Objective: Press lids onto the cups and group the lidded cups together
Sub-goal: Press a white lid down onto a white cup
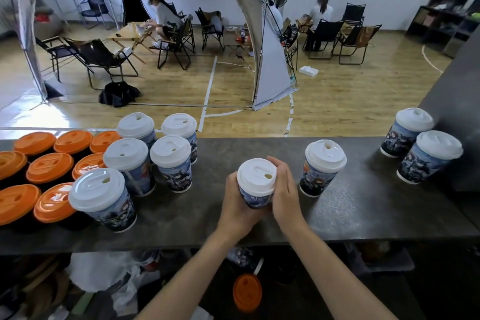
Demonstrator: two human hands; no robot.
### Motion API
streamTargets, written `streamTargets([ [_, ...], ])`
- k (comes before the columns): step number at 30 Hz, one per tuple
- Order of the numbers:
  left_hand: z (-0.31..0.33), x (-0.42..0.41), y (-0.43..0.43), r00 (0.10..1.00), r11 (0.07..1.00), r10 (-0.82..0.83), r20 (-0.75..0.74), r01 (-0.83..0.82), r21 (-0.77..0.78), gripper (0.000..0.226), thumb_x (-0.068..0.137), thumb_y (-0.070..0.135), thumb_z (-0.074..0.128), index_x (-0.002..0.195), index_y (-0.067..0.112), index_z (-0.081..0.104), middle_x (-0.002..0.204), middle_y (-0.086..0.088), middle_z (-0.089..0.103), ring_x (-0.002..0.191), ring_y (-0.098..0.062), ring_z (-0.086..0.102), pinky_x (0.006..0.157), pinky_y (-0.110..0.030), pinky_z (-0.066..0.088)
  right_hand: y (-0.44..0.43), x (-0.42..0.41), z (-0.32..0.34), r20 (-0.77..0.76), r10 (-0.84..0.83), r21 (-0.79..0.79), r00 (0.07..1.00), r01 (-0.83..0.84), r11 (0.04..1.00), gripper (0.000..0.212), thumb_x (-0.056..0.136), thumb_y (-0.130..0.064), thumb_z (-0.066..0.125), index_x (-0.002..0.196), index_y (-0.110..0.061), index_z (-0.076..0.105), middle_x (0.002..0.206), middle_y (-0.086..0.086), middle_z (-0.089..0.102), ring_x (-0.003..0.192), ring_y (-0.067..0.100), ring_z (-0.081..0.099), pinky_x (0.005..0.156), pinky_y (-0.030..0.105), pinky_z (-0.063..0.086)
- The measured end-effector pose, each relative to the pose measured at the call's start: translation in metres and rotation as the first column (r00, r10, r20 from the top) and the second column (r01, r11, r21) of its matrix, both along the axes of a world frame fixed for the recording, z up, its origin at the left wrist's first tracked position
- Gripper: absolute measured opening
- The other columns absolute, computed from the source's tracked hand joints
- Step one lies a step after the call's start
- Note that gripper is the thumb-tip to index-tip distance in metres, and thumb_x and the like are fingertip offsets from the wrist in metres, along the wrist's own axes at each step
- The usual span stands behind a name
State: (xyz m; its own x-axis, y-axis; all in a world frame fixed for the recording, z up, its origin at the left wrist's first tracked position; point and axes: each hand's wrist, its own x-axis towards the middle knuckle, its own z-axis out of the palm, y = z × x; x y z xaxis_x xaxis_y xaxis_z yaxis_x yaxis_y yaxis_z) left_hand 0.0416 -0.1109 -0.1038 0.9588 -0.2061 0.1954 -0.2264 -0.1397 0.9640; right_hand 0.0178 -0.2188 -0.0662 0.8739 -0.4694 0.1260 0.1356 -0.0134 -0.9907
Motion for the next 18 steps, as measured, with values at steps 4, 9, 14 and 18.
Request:
streamTargets([
  [4, 0.008, -0.027, -0.02, 0.965, 0.961, 0.26, 0.04, -0.254, -0.104, 0.058, 0.067, 0.013, 0.093, 0.111, 0.029, 0.059, 0.11, 0.011, 0.062, 0.101, 0.011, 0.063, 0.08, -0.008, 0.05, 0.011, -0.005, -0.003, 0.044, -0.075, -0.022, 0.996, 0.076, 0.997, 0.032, 0.111, -0.016, 0.029, 0.121, -0.019, 0.059, 0.113, -0.008, 0.066, 0.103, -0.009, 0.06, 0.088, 0.008, 0.044],
  [9, -0.004, 0.0, 0.006, 0.996, 0.993, -0.086, -0.036, 0.088, 0.073, 0.09, 0.058, 0.019, 0.096, 0.135, 0.019, 0.048, 0.129, 0.004, 0.061, 0.119, -0.003, 0.061, 0.094, -0.018, 0.051, -0.01, -0.011, -0.004, 0.047, 0.031, -0.104, 0.998, -0.026, 0.994, 0.03, 0.107, -0.021, 0.031, 0.118, -0.018, 0.06, 0.112, -0.007, 0.067, 0.105, -0.004, 0.061, 0.089, 0.01, 0.045],
  [14, -0.005, 0.021, 0.015, 0.964, 0.961, -0.223, -0.146, 0.243, 0.133, 0.098, 0.057, 0.017, 0.092, 0.145, 0.02, 0.048, 0.133, 0.006, 0.067, 0.124, -0.011, 0.063, 0.105, -0.036, 0.054, -0.017, -0.005, 0.008, -0.019, 0.167, -0.01, 0.986, -0.167, 0.986, 0.037, 0.11, -0.01, 0.028, 0.124, -0.009, 0.063, 0.12, -0.001, 0.067, 0.105, -0.008, 0.062, 0.088, 0.009, 0.045],
  [18, 0.0, 0.007, 0.005, 0.983, 0.989, -0.12, -0.136, 0.13, 0.068, 0.096, 0.058, 0.006, 0.095, 0.139, 0.014, 0.043, 0.134, 0.002, 0.061, 0.128, -0.012, 0.06, 0.101, -0.022, 0.052, -0.005, -0.005, 0.005, -0.02, 0.042, 0.084, 0.999, -0.04, 0.996, 0.035, 0.109, -0.013, 0.032, 0.123, -0.01, 0.064, 0.115, -0.004, 0.069, 0.104, -0.006, 0.064, 0.087, 0.012, 0.047],
])
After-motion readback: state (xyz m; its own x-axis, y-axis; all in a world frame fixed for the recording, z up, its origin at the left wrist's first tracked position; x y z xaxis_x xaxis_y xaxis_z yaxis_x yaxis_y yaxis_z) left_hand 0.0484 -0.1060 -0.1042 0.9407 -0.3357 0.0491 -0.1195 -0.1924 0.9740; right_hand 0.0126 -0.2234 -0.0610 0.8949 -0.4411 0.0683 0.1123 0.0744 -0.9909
